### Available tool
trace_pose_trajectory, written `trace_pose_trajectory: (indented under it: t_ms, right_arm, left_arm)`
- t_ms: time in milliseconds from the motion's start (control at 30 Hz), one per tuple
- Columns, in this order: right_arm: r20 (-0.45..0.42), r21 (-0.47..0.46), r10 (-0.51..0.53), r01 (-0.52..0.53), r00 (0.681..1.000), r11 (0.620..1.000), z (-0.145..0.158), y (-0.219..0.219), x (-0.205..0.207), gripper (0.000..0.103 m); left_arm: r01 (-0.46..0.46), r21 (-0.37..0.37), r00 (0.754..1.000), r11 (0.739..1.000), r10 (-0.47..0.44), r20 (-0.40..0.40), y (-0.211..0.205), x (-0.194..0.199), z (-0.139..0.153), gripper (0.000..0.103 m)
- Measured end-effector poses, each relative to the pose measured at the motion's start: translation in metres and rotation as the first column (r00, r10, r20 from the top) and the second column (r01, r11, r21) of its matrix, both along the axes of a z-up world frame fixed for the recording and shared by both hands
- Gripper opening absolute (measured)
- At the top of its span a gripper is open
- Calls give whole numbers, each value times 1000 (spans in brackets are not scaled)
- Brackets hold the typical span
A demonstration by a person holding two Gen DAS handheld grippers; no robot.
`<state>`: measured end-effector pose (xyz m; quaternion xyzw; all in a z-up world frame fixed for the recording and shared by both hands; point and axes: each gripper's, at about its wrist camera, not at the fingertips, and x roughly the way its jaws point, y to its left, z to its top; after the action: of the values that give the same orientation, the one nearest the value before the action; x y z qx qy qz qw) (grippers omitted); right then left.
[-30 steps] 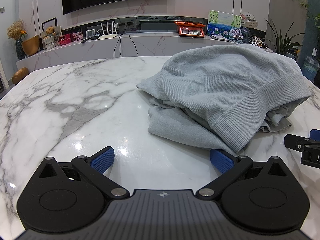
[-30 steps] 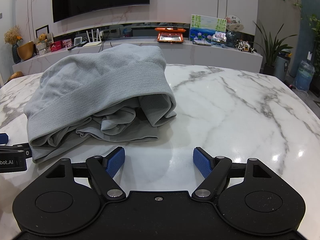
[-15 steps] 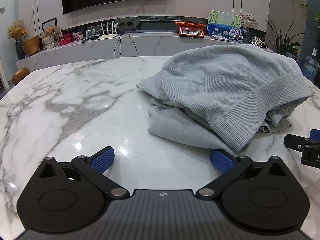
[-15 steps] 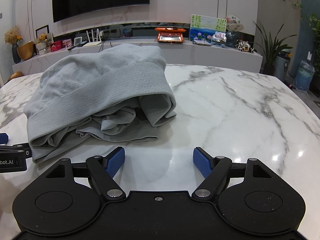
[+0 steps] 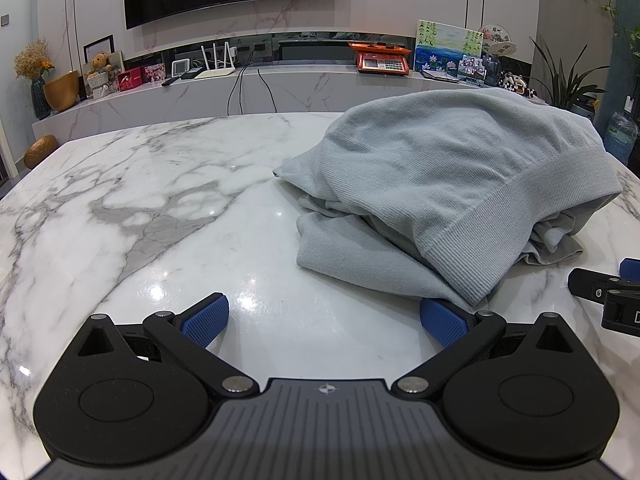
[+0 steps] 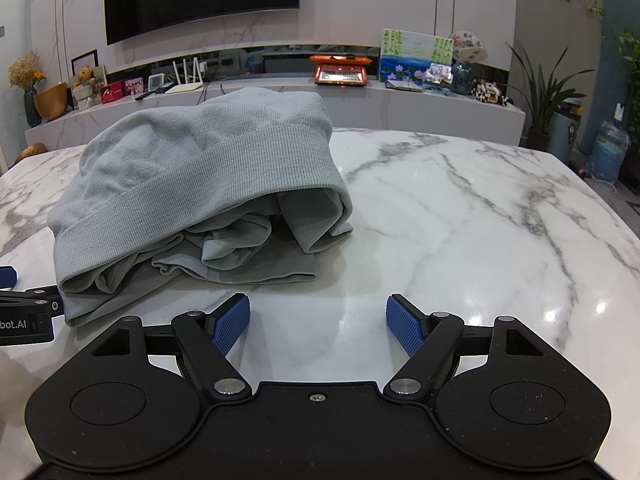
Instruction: Fold clothes
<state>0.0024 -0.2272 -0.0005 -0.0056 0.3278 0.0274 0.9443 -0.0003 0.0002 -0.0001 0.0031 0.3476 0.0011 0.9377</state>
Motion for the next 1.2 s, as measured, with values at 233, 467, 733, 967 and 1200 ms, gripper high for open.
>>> trace_pose_trajectory:
  t_ms: [233, 467, 733, 967, 1200]
  right_arm:
    - [0, -1, 0, 0, 1000, 1000, 1, 1, -2, 74]
    - [0, 0, 0, 0, 1000, 1000, -1, 1, -5, 74]
    - [0, -9, 12, -12, 1000, 1000, 2, 1, -4, 74]
    - [-3, -54, 61, -61, 998, 997, 9, 14, -5, 74]
    - [36, -76, 151, -148, 988, 986, 25, 34, -13, 74]
  left_arm:
    - [0, 0, 1000, 1000, 0, 0, 0, 0, 0, 103]
    - [0, 0, 1000, 1000, 0, 0, 0, 0, 1, 103]
    - [7, 1, 1000, 1000, -7, 0, 0, -1, 0, 103]
    - [18, 6, 999, 1000, -18, -28, 0, -4, 8, 101]
    - [10, 36, 1000, 999, -9, -18, 18, -14, 18, 98]
